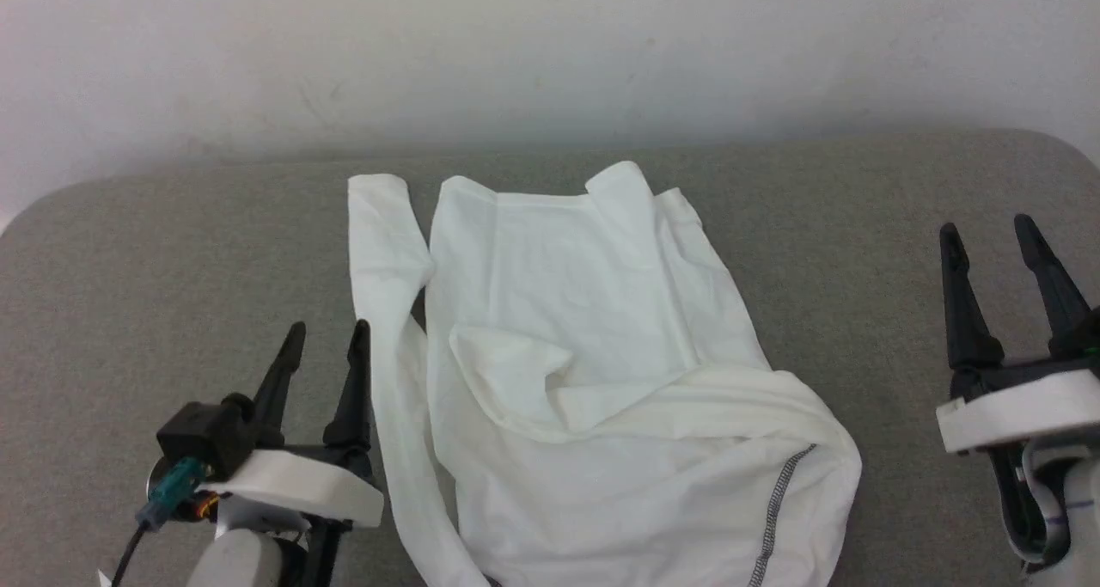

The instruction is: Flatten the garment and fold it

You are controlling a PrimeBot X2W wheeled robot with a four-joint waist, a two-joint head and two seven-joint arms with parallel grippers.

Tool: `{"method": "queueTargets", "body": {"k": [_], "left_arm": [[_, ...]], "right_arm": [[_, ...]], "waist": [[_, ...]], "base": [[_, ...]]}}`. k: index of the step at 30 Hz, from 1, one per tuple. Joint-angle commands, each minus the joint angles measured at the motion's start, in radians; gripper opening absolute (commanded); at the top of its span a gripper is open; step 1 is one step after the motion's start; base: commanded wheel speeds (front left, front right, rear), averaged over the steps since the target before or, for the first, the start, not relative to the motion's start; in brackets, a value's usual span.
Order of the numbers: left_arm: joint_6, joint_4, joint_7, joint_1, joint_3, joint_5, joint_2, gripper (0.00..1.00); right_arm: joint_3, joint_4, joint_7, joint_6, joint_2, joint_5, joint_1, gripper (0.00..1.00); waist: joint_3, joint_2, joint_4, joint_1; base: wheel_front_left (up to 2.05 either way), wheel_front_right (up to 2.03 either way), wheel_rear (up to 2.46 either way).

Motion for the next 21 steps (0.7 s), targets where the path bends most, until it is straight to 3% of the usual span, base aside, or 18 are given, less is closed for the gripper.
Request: {"method": "queueTargets", "body": {"k": [1, 4, 8, 16, 21], "left_arm": [[-0.005, 0.005, 0.001, -0.029, 0.003, 0.012, 0.017, 1.00], [-0.018, 0.037, 0.059, -0.085, -0.009, 0.028, 0.062, 1.00], [-0.044, 0.099, 0.214, -0.216, -0.014, 0.027, 0.151, 1.00], [-0.089, 0.237, 0.565, -0.568, -0.057, -0.025, 0.323, 1.00], [-0.094, 0.348, 0.753, -0.740, -0.082, -0.081, 0.393, 1.00]], "right_arm": [[-0.021, -0.030, 0.002, -0.002, 0.033, -0.013, 0.030, 1.00], [-0.091, -0.120, 0.014, -0.002, 0.111, -0.045, 0.098, 1.00], [-0.124, -0.231, 0.038, -0.002, 0.161, -0.069, 0.134, 1.00], [-0.120, -0.346, 0.060, -0.002, 0.192, -0.080, 0.130, 1.00], [-0.113, -0.344, 0.042, -0.002, 0.200, -0.076, 0.116, 1.00]], "waist": [[0.036, 0.0000, -0.049, 0.0001], [0.073, 0.0000, -0.085, 0.0001], [0.149, 0.0000, -0.135, 0.0001], [0.323, 0.0000, -0.222, 0.0001], [0.402, 0.0000, -0.264, 0.0001]], "base": [[0.00, 0.00, 0.00], [0.00, 0.00, 0.00], [0.00, 0.00, 0.00], [0.00, 0.00, 0.00], [0.00, 0.00, 0.00]]}}
